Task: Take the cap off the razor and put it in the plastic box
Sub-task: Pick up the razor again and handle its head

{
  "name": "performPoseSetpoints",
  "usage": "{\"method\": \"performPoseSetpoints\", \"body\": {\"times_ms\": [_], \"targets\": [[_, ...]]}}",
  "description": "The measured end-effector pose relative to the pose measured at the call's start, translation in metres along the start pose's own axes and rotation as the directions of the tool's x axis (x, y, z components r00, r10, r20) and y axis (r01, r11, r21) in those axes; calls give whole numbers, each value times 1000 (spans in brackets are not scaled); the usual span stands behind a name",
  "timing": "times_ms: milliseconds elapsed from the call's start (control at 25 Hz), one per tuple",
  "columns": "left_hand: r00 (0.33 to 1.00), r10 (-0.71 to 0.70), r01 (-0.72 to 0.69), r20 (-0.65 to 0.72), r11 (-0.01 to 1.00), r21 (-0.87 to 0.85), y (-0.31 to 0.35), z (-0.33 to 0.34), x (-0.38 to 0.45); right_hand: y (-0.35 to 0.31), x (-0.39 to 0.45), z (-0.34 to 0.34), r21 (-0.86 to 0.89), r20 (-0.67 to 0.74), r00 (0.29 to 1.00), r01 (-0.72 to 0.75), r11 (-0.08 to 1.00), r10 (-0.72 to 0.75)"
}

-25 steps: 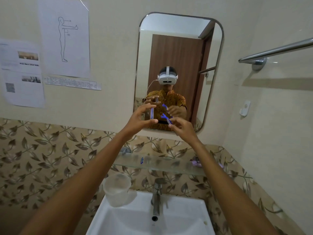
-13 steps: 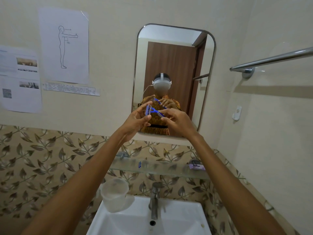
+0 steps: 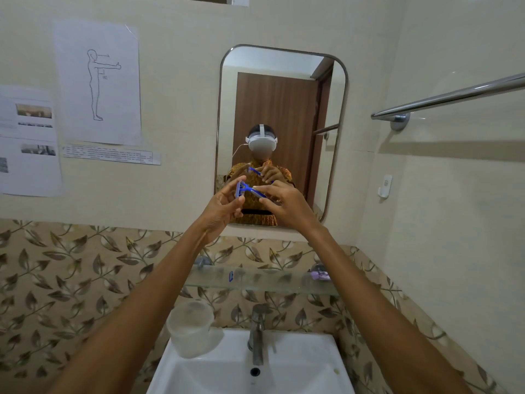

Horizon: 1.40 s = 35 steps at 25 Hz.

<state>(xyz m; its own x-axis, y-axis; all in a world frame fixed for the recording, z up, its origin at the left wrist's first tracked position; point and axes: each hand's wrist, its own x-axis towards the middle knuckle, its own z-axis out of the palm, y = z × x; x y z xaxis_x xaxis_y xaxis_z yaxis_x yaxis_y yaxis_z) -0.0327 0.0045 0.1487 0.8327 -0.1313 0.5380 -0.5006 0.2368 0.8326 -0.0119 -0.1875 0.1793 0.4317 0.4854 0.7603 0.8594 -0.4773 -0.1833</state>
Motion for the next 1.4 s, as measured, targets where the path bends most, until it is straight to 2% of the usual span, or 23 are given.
{"method": "performPoseSetpoints", "body": {"times_ms": [280,760,1400], "targets": [[997,-62,60,-43,997,-40,-19,-4,-12,-3,-21,20,23,34,999,-39,999,38],[998,-65,68,24,990,-123,-28,-14,-12,-6,-26,35,152,12,998,-65,986,64],[991,-92,99,94,993,-68,-33,-21,-15,3,-28,36,169,33,997,-67,983,63]]}}
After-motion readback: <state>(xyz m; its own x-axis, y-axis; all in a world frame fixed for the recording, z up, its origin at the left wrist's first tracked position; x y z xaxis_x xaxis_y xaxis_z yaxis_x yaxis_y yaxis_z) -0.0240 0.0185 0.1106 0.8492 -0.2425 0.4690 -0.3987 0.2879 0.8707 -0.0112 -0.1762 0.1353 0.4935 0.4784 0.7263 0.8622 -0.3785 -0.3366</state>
